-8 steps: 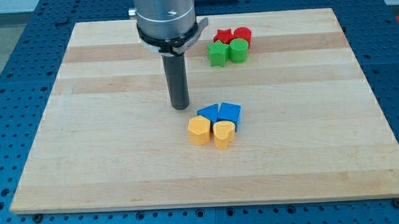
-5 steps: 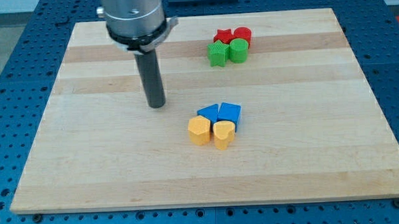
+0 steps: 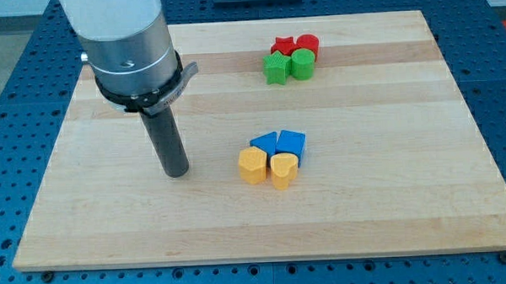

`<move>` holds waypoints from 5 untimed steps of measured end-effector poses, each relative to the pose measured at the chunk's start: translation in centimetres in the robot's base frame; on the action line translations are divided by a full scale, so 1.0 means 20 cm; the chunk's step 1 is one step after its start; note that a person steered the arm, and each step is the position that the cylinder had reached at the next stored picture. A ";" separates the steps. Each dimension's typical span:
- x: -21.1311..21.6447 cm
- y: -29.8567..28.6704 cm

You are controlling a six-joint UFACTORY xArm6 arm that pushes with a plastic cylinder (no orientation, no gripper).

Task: Push the blue cube and yellow heart up a bit

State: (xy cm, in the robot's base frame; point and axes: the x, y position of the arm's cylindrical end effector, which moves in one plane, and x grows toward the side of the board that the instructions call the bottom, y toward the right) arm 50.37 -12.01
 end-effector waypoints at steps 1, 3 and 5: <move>0.01 0.00; 0.23 0.06; 0.26 0.28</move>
State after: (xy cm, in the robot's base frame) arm 55.62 -6.41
